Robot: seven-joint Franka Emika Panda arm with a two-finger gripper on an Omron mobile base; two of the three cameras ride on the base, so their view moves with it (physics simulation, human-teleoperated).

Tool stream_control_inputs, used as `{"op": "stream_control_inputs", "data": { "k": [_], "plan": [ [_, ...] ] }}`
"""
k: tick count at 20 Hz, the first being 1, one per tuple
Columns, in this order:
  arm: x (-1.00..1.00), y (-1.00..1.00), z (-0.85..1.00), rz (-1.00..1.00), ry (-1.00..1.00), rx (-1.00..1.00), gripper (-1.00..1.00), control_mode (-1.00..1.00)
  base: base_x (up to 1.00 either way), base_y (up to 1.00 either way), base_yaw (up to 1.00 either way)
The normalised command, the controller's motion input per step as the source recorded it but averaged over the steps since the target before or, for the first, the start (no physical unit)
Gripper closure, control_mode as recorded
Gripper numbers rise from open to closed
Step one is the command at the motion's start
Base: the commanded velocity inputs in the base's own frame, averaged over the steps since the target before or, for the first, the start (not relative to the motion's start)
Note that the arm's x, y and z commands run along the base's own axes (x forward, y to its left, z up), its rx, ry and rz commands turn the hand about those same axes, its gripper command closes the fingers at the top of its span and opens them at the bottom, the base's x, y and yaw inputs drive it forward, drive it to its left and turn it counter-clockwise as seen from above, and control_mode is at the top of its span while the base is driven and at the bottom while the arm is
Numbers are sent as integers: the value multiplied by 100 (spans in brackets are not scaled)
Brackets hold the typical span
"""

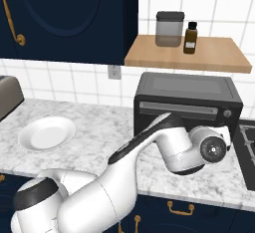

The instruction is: Pick up the kebab skewer and baguette bread, and place them inside the toaster oven. Close the toaster oven door and start by setting the timer.

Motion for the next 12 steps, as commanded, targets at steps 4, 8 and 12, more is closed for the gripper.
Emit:
{"op": "stream_control_inputs", "data": {
  "k": [4,8,12],
  "plan": [
    [0,-49,2,-4,-14,15,-100,-100,0,0,0],
    [-5,-42,5,0,-16,14,-100,-100,0,0,0],
    [-3,-4,1,0,-22,8,-100,-100,0,0,0]
  ]
}}
